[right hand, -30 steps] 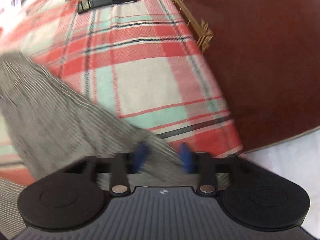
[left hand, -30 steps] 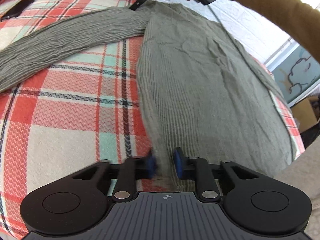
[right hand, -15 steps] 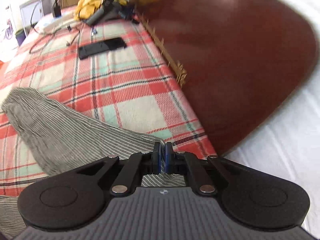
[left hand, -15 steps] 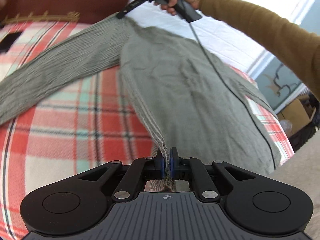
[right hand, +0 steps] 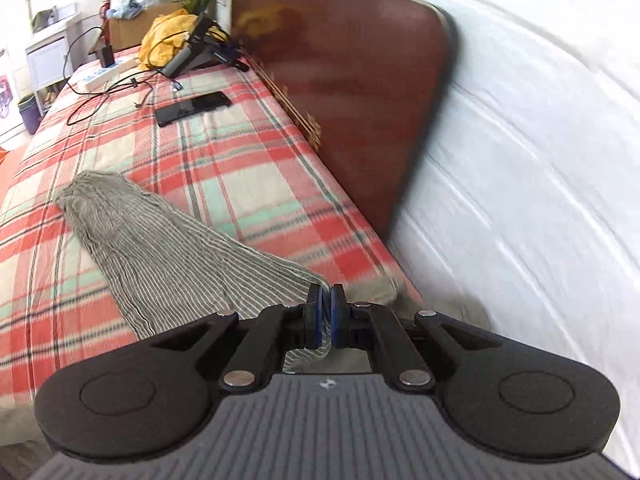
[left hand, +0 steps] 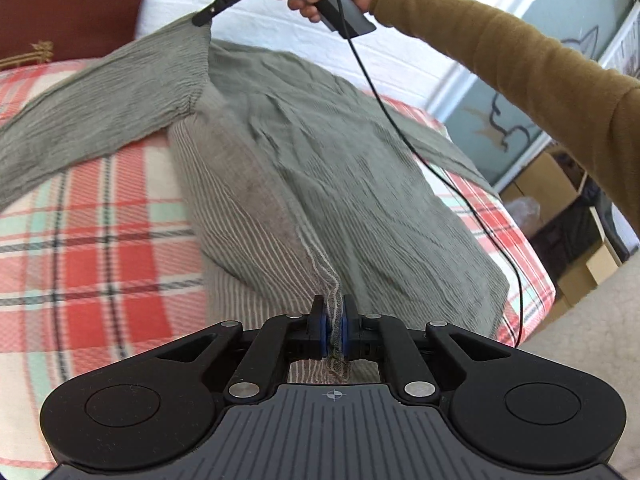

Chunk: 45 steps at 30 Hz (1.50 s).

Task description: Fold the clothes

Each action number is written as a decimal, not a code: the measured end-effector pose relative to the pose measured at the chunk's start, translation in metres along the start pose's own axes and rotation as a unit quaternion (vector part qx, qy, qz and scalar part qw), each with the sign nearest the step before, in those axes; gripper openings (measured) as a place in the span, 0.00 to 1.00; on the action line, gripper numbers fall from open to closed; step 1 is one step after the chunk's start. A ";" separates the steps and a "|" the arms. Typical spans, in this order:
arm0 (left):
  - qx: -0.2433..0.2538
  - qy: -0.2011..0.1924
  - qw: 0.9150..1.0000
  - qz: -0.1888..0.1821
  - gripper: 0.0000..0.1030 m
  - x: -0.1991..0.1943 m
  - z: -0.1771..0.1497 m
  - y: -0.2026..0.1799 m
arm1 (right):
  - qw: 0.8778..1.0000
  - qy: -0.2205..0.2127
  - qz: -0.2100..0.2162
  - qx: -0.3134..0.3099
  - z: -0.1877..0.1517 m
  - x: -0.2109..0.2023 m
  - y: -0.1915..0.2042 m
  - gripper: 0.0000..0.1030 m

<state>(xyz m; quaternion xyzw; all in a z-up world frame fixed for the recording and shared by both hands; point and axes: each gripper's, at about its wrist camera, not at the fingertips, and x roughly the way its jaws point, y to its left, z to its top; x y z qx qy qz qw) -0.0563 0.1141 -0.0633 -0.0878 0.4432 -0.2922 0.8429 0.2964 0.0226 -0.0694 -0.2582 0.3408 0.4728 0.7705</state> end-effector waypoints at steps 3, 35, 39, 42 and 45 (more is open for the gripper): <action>0.000 0.021 1.000 0.003 0.12 0.016 -0.003 -0.006 | 1.000 0.016 -0.011 0.013 -0.028 0.000 -0.006 0.04; -0.052 -0.043 0.991 0.119 0.70 -0.001 -0.058 0.010 | 0.968 -0.109 -0.049 0.223 -0.188 -0.120 0.149 0.66; -0.086 -0.047 0.991 0.092 0.70 0.007 -0.057 0.031 | 0.960 -0.111 -0.005 0.258 -0.218 -0.135 0.185 0.66; -0.091 -0.049 0.992 0.076 0.70 0.009 -0.058 0.038 | 0.951 -0.106 0.019 0.289 -0.235 -0.144 0.202 0.66; -0.084 -0.054 0.993 0.059 0.70 0.012 -0.059 0.039 | 0.941 -0.102 0.032 0.320 -0.247 -0.146 0.216 0.69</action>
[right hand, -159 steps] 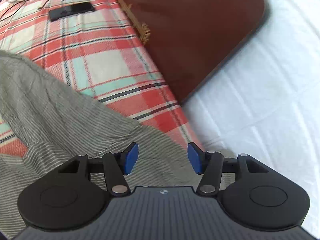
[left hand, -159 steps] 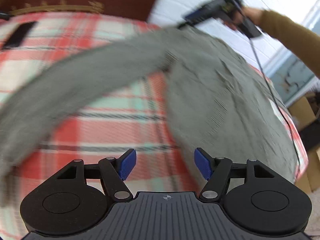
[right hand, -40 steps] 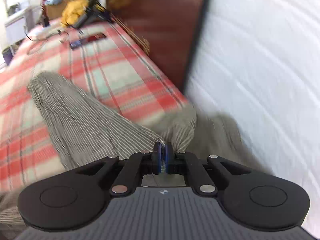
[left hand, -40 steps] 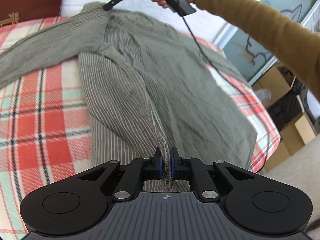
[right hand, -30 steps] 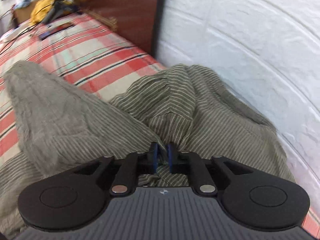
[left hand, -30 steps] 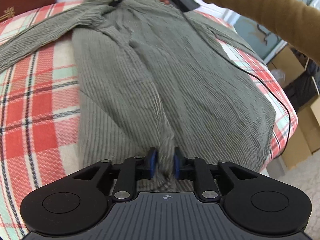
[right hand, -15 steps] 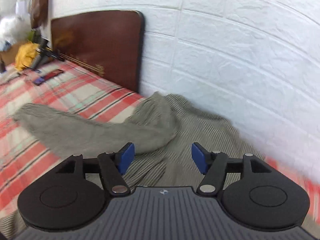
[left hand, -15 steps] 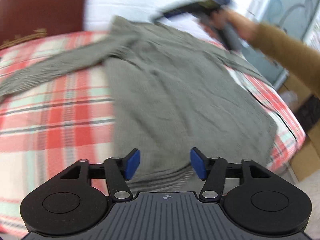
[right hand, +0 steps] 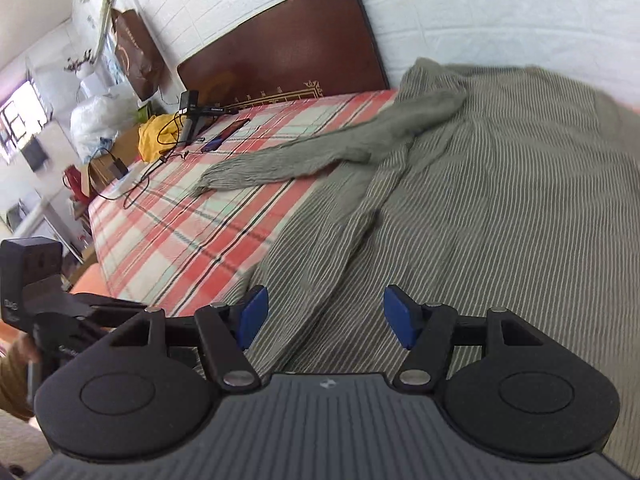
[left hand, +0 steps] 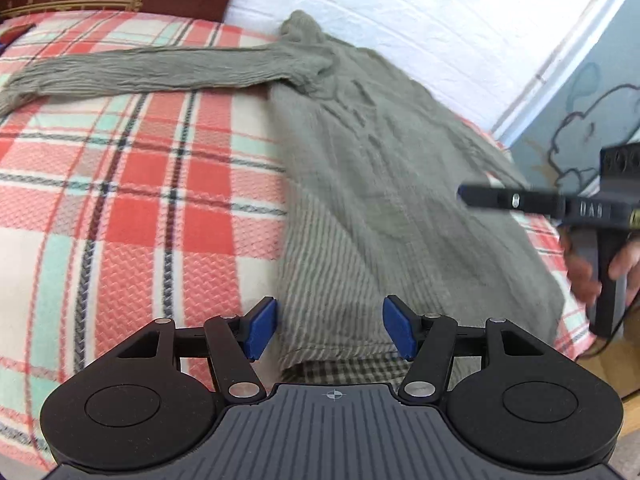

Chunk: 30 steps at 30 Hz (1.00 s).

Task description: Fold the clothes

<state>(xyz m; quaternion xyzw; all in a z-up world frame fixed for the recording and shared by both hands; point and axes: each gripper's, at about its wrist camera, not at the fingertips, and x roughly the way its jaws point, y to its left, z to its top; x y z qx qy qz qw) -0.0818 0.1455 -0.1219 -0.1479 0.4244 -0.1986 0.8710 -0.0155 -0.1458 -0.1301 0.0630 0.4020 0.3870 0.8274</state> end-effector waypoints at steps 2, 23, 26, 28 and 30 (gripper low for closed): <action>0.004 0.003 1.000 -0.005 0.70 0.003 -0.001 0.001 | 1.000 0.006 0.000 0.020 -0.008 0.001 0.003 0.70; 0.031 -0.019 0.998 -0.057 0.06 -0.001 -0.001 0.010 | 0.995 0.081 -0.007 0.062 -0.020 0.032 0.029 0.02; 0.025 -0.034 0.996 -0.079 0.05 -0.016 -0.003 0.011 | 0.995 0.072 0.020 0.066 -0.015 0.026 0.032 0.02; 0.018 -0.039 0.995 -0.095 0.05 -0.025 -0.005 0.013 | 0.995 0.069 0.034 0.059 -0.011 0.023 0.036 0.02; 0.019 -0.038 0.994 -0.098 0.05 -0.030 -0.009 0.014 | 0.995 0.072 0.041 0.051 -0.008 0.022 0.040 0.02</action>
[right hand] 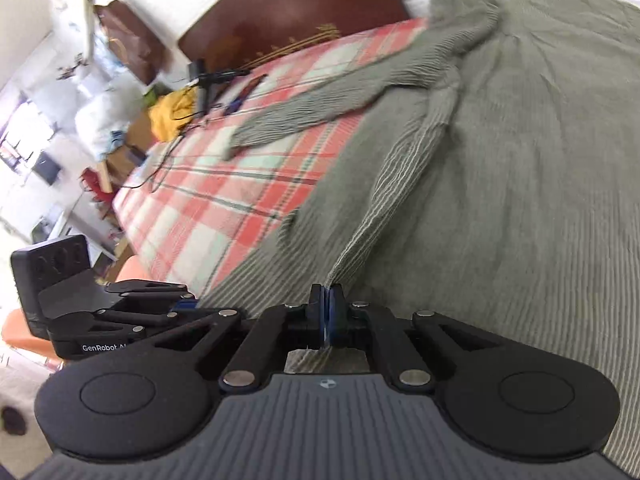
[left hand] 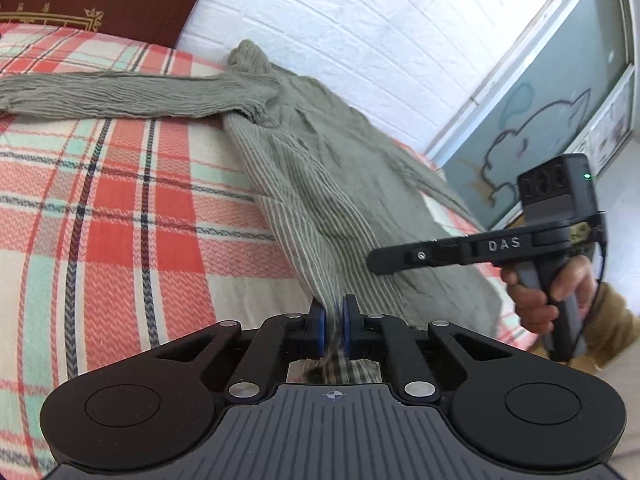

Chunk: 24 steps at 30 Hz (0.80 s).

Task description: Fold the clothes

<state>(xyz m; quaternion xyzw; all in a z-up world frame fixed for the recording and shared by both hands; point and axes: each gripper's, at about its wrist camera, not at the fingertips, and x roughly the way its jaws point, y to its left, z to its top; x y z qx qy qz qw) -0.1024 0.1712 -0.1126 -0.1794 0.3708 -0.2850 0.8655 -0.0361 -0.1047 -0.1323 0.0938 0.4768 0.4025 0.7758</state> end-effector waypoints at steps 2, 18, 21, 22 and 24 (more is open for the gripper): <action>0.001 0.005 1.000 0.002 0.05 -0.003 -0.004 0.000 | 1.000 0.007 -0.001 -0.005 0.001 0.001 0.002 0.02; -0.009 0.039 0.998 0.044 0.10 -0.003 -0.030 0.001 | 0.999 0.027 -0.025 0.011 -0.034 -0.001 -0.002 0.37; -0.006 0.033 0.998 0.058 0.29 -0.004 -0.031 0.000 | 1.000 0.025 -0.013 0.013 -0.039 -0.002 0.002 0.37; -0.001 0.032 0.998 0.063 0.30 -0.003 -0.030 -0.002 | 1.000 0.024 -0.009 0.016 -0.040 -0.002 0.003 0.37; 0.008 0.031 0.997 0.068 0.34 0.001 -0.028 -0.005 | 0.999 0.025 -0.002 0.021 -0.044 0.001 0.005 0.37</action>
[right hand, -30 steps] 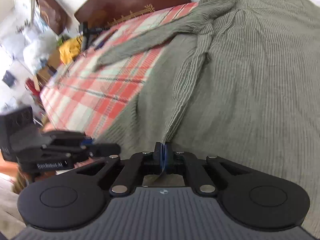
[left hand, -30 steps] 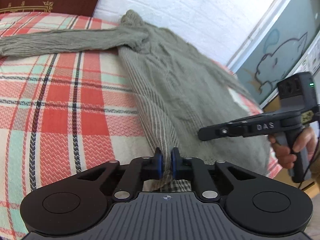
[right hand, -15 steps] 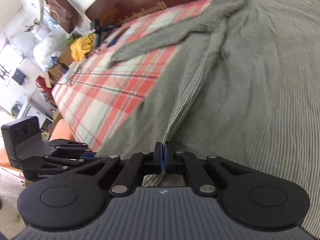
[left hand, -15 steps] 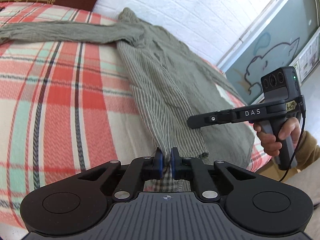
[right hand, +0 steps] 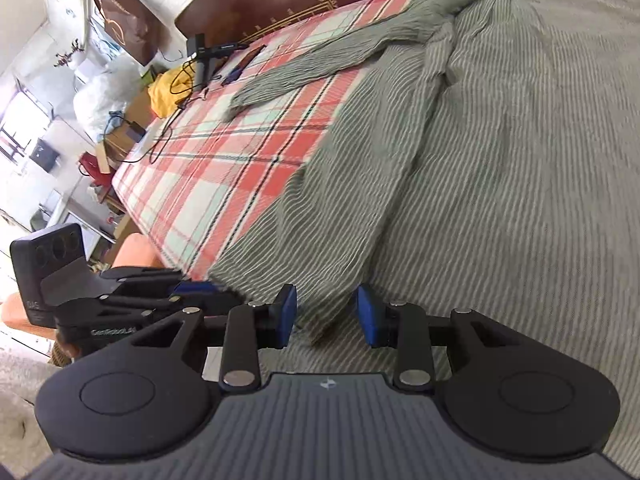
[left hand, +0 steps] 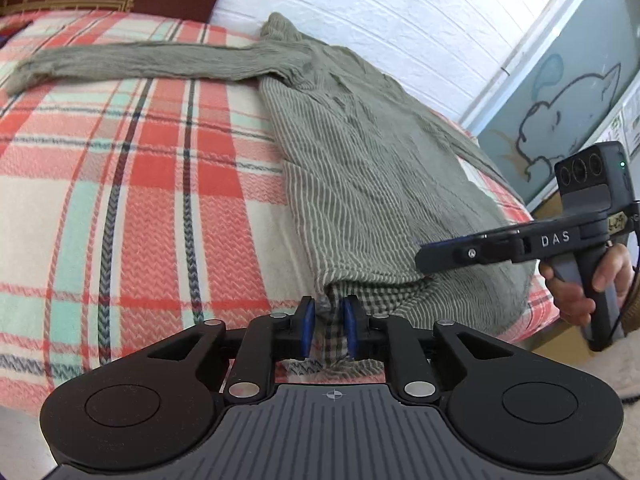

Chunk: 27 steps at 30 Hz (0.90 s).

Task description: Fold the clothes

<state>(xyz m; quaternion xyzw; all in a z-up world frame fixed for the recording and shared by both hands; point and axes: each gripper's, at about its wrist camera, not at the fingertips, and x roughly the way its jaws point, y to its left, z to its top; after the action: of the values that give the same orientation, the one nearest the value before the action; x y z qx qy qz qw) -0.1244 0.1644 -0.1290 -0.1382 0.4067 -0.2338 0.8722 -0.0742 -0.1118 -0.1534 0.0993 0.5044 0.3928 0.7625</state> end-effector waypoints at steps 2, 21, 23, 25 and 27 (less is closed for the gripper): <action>0.007 -0.007 1.000 0.010 0.44 0.003 0.002 -0.003 | 1.000 0.000 0.006 0.005 -0.003 0.002 0.002 0.37; -0.088 -0.031 0.995 0.024 0.00 -0.011 -0.024 -0.003 | 0.995 -0.067 0.069 -0.004 -0.007 -0.019 0.017 0.08; -0.069 -0.041 0.995 0.052 0.00 -0.009 -0.025 -0.010 | 0.995 -0.071 0.069 -0.008 -0.009 -0.018 0.019 0.08; -0.044 -0.050 0.994 0.085 0.19 -0.007 -0.025 -0.019 | 0.996 -0.075 0.054 -0.011 -0.012 -0.015 0.021 0.12; -0.004 -0.058 0.991 0.124 0.25 -0.003 -0.023 -0.031 | 0.996 -0.072 0.045 -0.010 -0.015 -0.013 0.021 0.15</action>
<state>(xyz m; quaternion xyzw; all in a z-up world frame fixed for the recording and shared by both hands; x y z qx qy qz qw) -0.1533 0.1383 -0.1280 -0.1037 0.3707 -0.1136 0.9159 -0.0996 -0.1104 -0.1399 0.1421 0.4395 0.4241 0.7790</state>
